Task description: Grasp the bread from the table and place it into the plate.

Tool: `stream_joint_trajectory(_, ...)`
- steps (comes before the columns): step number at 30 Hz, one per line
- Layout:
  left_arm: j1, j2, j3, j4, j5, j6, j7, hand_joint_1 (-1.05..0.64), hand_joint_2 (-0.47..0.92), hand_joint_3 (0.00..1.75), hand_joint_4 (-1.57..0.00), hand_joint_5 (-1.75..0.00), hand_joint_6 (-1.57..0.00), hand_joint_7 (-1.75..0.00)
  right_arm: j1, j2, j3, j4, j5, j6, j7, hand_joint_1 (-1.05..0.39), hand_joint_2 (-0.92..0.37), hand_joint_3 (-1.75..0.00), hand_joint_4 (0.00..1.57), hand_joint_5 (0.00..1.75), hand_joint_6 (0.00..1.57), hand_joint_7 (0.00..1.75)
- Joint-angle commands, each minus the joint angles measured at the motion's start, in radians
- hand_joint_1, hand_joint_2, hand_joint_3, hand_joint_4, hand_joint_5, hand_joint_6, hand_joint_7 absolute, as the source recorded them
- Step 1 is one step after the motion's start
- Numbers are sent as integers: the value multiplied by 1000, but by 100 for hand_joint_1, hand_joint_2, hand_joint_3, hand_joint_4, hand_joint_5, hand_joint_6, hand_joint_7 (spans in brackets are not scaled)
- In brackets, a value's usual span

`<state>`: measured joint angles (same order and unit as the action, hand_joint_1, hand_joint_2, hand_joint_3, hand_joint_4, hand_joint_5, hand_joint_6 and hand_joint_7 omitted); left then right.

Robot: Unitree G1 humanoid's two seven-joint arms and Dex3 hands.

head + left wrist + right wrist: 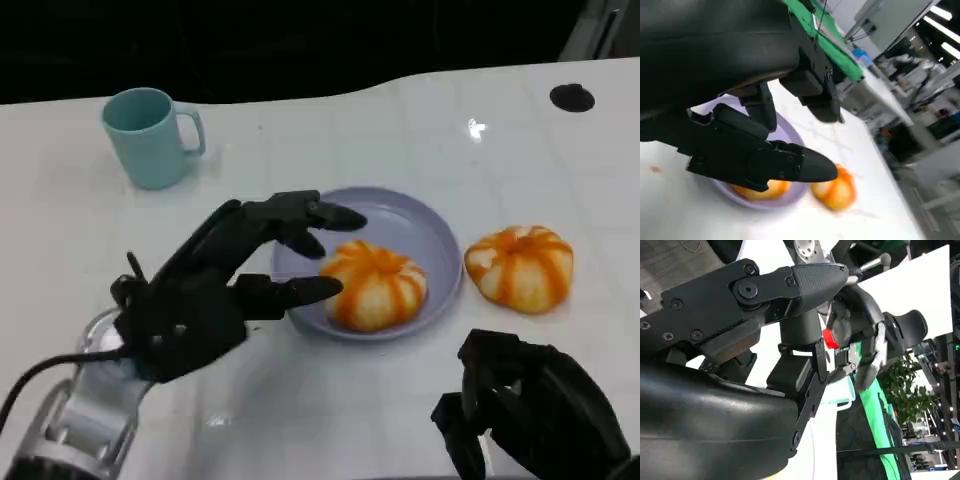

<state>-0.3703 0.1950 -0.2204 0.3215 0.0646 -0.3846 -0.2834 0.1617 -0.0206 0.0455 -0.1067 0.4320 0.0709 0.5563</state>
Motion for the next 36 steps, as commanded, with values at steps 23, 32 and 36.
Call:
stream_joint_trajectory(23,578,-97,91,-551,-499,403,-136,-58,92,39,-89,-175,-67,-175,-4,-25,-13,-16,20,12,2,-95,-91,-25,121,164,104,150)
stream_joint_trajectory(32,591,-113,89,-493,-506,430,-179,-59,92,39,-87,-175,-65,-175,-19,-24,-15,6,14,-2,1,-96,-92,-26,121,164,103,150)
stream_joint_trajectory(36,580,-120,109,-474,-526,439,-196,-60,92,40,-86,-175,-64,-175,-27,-19,-15,29,13,-16,7,-96,-92,-27,121,163,103,150)
